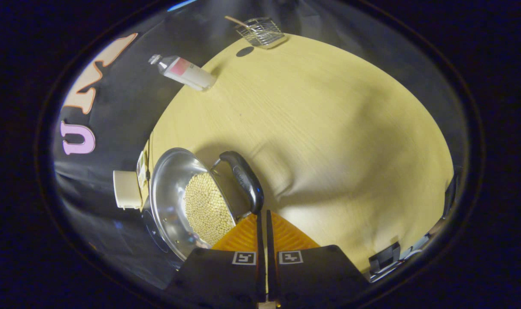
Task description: First push the handle of the pot to place it horizontally, then grasp the pot with both hands and set it on the induction cooktop.
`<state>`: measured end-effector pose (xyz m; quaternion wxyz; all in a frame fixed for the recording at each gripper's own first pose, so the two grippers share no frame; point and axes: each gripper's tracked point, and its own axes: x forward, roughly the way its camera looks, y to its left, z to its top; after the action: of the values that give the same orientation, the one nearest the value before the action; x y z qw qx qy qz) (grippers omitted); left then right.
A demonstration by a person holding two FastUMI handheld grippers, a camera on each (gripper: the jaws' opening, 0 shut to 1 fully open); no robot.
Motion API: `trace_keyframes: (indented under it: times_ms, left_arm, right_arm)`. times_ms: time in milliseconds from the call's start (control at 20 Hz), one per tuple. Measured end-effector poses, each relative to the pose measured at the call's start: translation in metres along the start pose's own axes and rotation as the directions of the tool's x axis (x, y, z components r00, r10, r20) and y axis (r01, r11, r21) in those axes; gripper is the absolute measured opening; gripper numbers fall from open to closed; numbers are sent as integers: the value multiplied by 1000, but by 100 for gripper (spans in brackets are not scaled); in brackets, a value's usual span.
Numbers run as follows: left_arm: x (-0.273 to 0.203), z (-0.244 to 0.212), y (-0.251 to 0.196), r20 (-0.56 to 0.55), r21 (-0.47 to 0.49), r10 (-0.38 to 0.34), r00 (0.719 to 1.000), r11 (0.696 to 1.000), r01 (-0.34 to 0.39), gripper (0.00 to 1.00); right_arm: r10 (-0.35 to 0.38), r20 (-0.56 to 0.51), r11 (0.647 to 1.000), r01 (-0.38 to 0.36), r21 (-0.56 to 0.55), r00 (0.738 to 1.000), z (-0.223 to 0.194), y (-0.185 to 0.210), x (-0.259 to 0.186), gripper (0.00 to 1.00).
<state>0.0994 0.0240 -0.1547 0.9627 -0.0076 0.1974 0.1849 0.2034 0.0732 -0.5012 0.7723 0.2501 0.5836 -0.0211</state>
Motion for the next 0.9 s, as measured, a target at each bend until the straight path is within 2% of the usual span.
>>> trace_keyframes:
  times_ms: [50, 100, 250, 300, 400, 600, 650, 750, 900]
  left_arm:
    - [0, -2, -1, -4, -3, -1, 1000, 1000, 1, 95]
    - [1, -4, 0, -8, -8, -1, 1000, 1000, 1, 94]
    - [4, -9, 2, -16, -20, -1, 1000, 1000, 1, 94]
    - [5, -11, 3, -22, -21, -2, 1000, 1000, 2, 94]
    - [7, -18, 4, -34, -17, -9, 999, 1000, 8, 94]
    - [17, -46, -6, -98, -16, -70, 993, 998, 69, 94]
    - [20, -56, -9, -129, -18, -89, 988, 996, 87, 94]
    - [26, -68, -18, -173, -19, -132, 976, 991, 131, 95]
    - [38, -83, -35, -239, -45, -215, 947, 977, 210, 95]
  right_arm:
    - [7, 4, 1000, -7, -5, 1000, 2, 1, 0, 5]
    - [14, 10, 1000, -14, -16, 1000, 2, 2, -1, 0]
    - [8, 5, 998, -7, -64, 1000, -1, -5, -4, 1]
    - [7, 0, 997, -7, -78, 1000, -1, -9, -3, 6]
    - [7, -11, 995, -8, -101, 1000, 2, -16, -5, 24]
    - [39, -19, 986, -42, -164, 999, 4, -24, -18, 68]
    - [52, -22, 980, -55, -192, 998, 5, -24, -22, 82]
    - [74, -16, 965, -76, -252, 997, 11, -21, -34, 91]
    - [91, 1, 939, -85, -333, 996, 29, -12, -43, 93]
